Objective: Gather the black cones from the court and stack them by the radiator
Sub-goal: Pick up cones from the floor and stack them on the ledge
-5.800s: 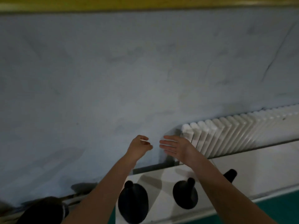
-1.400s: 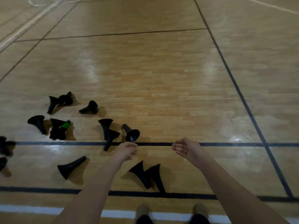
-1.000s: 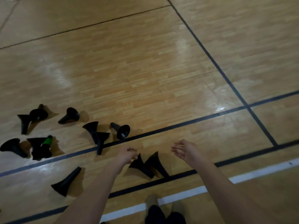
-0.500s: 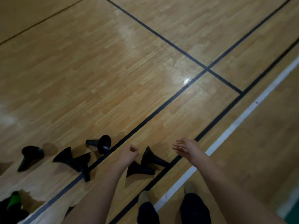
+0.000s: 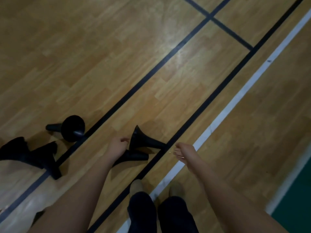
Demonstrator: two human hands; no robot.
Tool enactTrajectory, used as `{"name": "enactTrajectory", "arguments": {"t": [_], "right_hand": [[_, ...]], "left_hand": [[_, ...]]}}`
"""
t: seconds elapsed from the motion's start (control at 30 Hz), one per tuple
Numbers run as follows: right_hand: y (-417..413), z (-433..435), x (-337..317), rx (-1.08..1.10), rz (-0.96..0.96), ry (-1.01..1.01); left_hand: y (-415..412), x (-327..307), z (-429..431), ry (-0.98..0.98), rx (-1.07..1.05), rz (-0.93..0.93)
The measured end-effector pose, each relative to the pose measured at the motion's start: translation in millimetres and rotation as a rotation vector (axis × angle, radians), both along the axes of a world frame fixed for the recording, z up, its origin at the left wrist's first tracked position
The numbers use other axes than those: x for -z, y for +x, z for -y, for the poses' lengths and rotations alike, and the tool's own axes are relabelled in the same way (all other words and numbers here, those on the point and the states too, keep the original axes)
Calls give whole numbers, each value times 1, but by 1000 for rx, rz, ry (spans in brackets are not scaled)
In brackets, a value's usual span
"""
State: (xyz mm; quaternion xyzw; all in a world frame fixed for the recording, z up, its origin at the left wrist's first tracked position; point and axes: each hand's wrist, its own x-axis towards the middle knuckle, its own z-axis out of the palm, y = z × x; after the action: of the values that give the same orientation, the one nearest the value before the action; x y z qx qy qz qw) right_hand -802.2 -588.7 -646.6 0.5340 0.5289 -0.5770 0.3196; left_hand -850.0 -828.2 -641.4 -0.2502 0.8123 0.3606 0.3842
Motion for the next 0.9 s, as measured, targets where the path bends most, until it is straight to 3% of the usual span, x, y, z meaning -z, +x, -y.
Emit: {"name": "enactTrajectory", "arguments": {"t": [0.47,0.6,0.8,0.9], "right_hand": [[24,20,255,-31,1,-80],[21,34,287,-68,40,-158],[9,43,297,-145,62,-33],[7,37,297,-92,76,-90]], "left_hand": [[10,207,-8,-159,182,-233],[15,233,0,-251,321,-272],[12,237,0,-310,353,-325],[8,233,-1,-333,426,-330]]}}
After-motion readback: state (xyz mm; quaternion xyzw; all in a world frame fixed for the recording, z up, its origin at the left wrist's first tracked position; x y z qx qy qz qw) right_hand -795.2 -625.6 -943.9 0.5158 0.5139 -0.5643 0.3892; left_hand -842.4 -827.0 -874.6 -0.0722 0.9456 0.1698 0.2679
